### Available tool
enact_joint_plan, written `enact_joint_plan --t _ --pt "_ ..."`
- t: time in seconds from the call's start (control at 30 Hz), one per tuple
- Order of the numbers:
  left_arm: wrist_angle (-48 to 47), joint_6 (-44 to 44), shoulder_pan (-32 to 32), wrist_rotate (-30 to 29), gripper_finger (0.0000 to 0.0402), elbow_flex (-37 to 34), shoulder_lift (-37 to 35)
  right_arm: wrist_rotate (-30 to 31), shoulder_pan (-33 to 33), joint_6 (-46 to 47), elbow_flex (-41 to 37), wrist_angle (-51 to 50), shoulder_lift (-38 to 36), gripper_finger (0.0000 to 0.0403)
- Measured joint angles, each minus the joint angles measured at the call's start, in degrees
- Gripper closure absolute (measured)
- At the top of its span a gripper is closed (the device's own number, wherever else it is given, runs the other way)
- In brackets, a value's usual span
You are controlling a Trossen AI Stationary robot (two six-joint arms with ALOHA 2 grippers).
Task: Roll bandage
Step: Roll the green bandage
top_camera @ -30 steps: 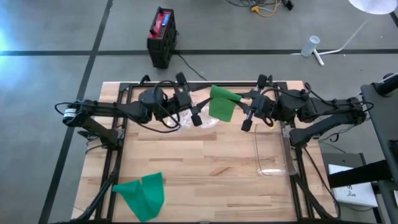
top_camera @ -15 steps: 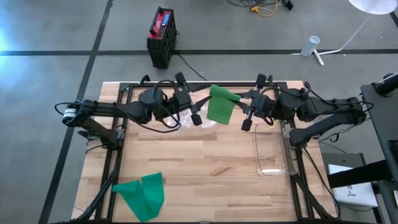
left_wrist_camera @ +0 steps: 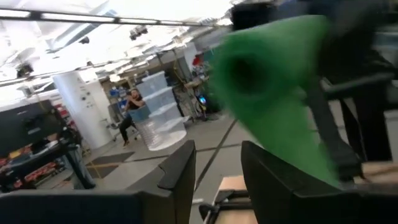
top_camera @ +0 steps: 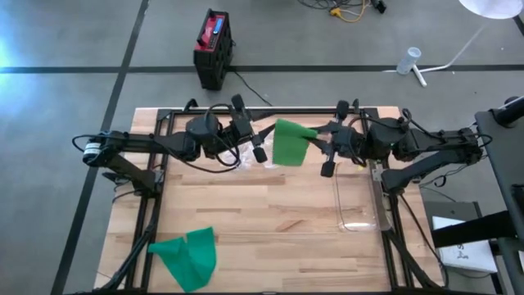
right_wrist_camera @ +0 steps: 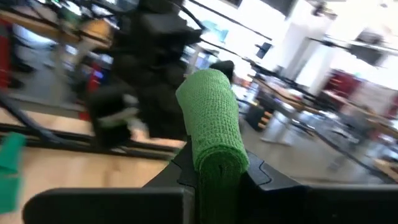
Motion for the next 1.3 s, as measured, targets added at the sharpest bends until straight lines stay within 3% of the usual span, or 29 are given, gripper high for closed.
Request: enact_joint_plan --t 0.13,0.27,0.5,0.6,0.7,0.9,1.03,1.2,1.3 --pt "-2.29 2.97 -1.50 1.02 0.0277 0.00 -0.58 4.54 -0.05 -0.79 0.02 -1.36 -0.27 0.0364" --pt "-4.20 7.31 -3.18 0.80 0.0268 0.00 -0.97 4.77 0.00 -1.09 0.02 -2.05 -0.28 0.0364" --pt "-7.88 18.85 -7.30 -10.94 0.0247 0.00 -1.84 7.53 -0.02 -1.00 0.02 -6.35 -0.29 0.0364" --pt "-8.06 19.77 -9.01 -12.53 0.0237 0.00 -2.31 7.31 -0.02 -0.41 0.04 -8.58 -0.15 0.0364" --pt "-8.03 17.87 -10.22 -10.89 0.0227 0.00 -2.59 5.33 -0.02 -0.29 0.04 -9.06 0.54 0.0364" --pt "-9.54 15.70 -10.71 -2.03 0.0215 0.00 -2.31 0.82 -0.02 -0.48 0.11 -9.05 1.49 0.0364" --pt "-9.45 15.73 -10.60 -2.48 0.0217 0.00 -2.30 0.51 -0.04 -0.34 0.11 -9.14 2.31 0.0364" --pt "-9.56 16.87 -10.40 -4.50 0.0228 0.00 -2.30 -5.90 -0.04 1.27 0.11 -9.01 2.58 0.0364" --pt "-10.00 19.07 -10.45 -7.27 0.0234 0.00 -2.30 -6.38 -0.07 1.45 0.11 -9.15 2.59 0.0364"
